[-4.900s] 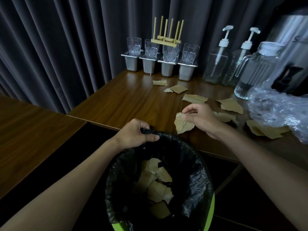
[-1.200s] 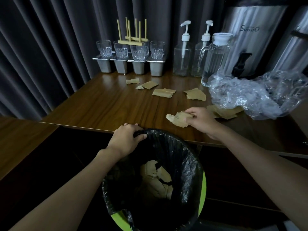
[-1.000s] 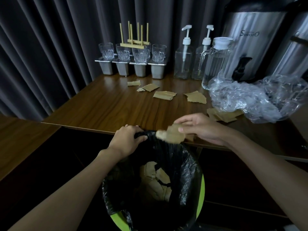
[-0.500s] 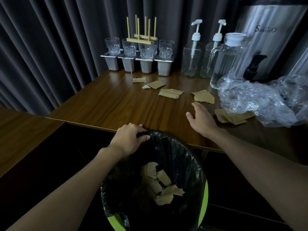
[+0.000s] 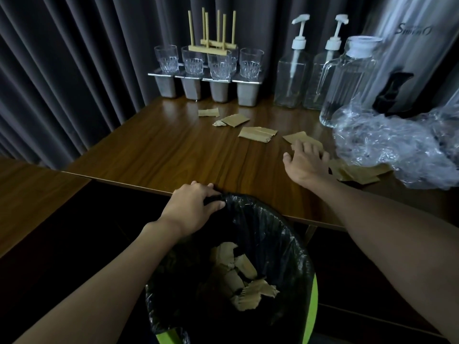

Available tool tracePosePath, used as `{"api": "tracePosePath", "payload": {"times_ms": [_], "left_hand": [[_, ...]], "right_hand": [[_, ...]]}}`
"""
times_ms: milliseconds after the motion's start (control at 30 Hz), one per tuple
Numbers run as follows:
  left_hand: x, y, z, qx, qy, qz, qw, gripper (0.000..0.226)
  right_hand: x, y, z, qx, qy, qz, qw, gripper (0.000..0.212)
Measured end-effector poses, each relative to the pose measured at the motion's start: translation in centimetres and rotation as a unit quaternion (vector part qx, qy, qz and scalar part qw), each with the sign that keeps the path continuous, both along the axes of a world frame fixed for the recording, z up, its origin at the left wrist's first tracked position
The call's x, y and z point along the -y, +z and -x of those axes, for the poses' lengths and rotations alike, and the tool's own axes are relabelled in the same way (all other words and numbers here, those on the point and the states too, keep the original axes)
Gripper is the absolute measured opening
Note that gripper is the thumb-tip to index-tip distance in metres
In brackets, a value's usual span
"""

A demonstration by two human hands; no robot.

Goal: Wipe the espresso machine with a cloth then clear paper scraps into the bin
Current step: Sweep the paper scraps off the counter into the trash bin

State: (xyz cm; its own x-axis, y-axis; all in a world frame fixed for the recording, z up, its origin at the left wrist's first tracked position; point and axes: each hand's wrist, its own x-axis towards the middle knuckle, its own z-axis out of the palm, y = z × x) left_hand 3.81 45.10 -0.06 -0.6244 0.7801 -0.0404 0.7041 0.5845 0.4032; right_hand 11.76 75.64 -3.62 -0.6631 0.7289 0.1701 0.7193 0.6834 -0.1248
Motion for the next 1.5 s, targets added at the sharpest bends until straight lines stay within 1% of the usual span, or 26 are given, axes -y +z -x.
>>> {"api": "tracePosePath", "payload": {"times_ms": [100, 200, 333, 367, 433, 467, 533, 567, 667, 700, 733, 833, 867, 967, 1033, 1100, 1167, 1233, 1267, 1300, 1367, 1433, 1500], "left_hand": [[0.0, 0.2, 0.0, -0.012, -0.003, -0.005, 1.000, 0.037], [-0.1, 0.3, 0.0, -0.017, -0.010, -0.007, 1.000, 0.039], [0.0, 0.2, 0.1, -0.017, -0.018, -0.010, 1.000, 0.037], [0.0, 0.2, 0.1, -0.017, -0.020, -0.010, 1.000, 0.036], [0.0, 0.3, 0.4, -0.012, -0.022, -0.014, 1.000, 0.034], [0.2, 0.3, 0.6, -0.005, -0.022, -0.018, 1.000, 0.034], [0.5, 0.3, 1.1, 0.006, -0.019, -0.029, 0.999, 0.034], [0.8, 0.3, 1.3, 0.009, -0.017, -0.033, 0.999, 0.035], [1.7, 0.1, 2.2, 0.017, -0.014, -0.041, 0.999, 0.030], [2.0, 0.1, 2.6, 0.022, -0.011, -0.047, 0.999, 0.027], [2.2, 0.0, 2.9, 0.024, -0.009, -0.051, 0.998, 0.027], [2.8, 0.0, 3.8, 0.020, -0.010, -0.056, 0.998, 0.033], [3.0, 0.0, 4.0, 0.021, -0.011, -0.058, 0.998, 0.032], [3.8, 0.0, 4.7, 0.027, -0.009, -0.062, 0.998, 0.017], [4.5, -0.1, 5.3, 0.025, -0.002, -0.064, 0.998, 0.016], [5.1, -0.1, 5.8, 0.022, 0.003, -0.068, 0.997, 0.018], [5.7, 0.0, 6.5, 0.024, 0.013, -0.069, 0.997, 0.019], [6.1, 0.2, 7.0, 0.022, 0.022, -0.065, 0.997, 0.019], [6.3, 0.4, 7.3, 0.020, 0.022, -0.063, 0.998, 0.018], [6.4, 0.5, 7.6, 0.018, 0.019, -0.061, 0.998, 0.017], [6.7, 0.6, 8.0, 0.015, 0.014, -0.058, 0.998, 0.017], [6.8, 0.6, 8.2, 0.018, 0.011, -0.059, 0.998, 0.019], [6.7, 0.6, 8.4, 0.020, 0.011, -0.057, 0.998, 0.022]], "right_hand": [[1.1, -0.1, -0.6, 0.011, 0.026, -0.060, 0.998, 0.054], [2.2, -0.1, -1.7, 0.002, 0.060, -0.085, 0.995, 0.052], [4.0, 0.1, -3.3, -0.024, 0.126, -0.106, 0.986, 0.041], [4.3, 0.2, -3.7, -0.040, 0.139, -0.089, 0.985, 0.036], [4.8, 0.5, -4.3, -0.075, 0.148, -0.001, 0.986, 0.024], [5.0, 0.7, -4.6, -0.079, 0.147, 0.046, 0.985, 0.020], [5.1, 1.3, -4.8, -0.066, 0.144, 0.081, 0.984, 0.017], [5.2, 1.6, -4.8, -0.058, 0.141, 0.091, 0.984, 0.022], [5.4, 2.8, -4.7, -0.043, 0.103, 0.167, 0.980, 0.059], [5.5, 3.0, -4.7, -0.044, 0.092, 0.195, 0.975, 0.064], [5.6, 3.1, -4.7, -0.052, 0.083, 0.224, 0.970, 0.063], [6.1, 3.3, -4.7, -0.095, 0.074, 0.301, 0.946, 0.047], [6.5, 3.6, -4.7, -0.118, 0.071, 0.312, 0.940, 0.043], [8.5, 5.2, -4.2, -0.208, 0.072, 0.339, 0.915, 0.033], [10.4, 6.5, -3.8, -0.237, 0.111, 0.378, 0.888, 0.023], [12.9, 7.4, -3.7, -0.220, 0.173, 0.422, 0.862, 0.017], [15.4, 7.8, -3.3, -0.183, 0.228, 0.465, 0.836, 0.019], [17.2, 7.6, -2.7, -0.136, 0.264, 0.479, 0.826, 0.022], [17.7, 7.4, -2.3, -0.133, 0.270, 0.474, 0.827, 0.021], [18.0, 7.2, -1.9, -0.148, 0.266, 0.467, 0.830, 0.019], [17.6, 6.7, -1.1, -0.201, 0.230, 0.441, 0.844, 0.017], [16.5, 5.7, -0.5, -0.229, 0.192, 0.384, 0.874, 0.017], [14.8, 4.4, 0.2, -0.214, 0.168, 0.307, 0.912, 0.022]]}}
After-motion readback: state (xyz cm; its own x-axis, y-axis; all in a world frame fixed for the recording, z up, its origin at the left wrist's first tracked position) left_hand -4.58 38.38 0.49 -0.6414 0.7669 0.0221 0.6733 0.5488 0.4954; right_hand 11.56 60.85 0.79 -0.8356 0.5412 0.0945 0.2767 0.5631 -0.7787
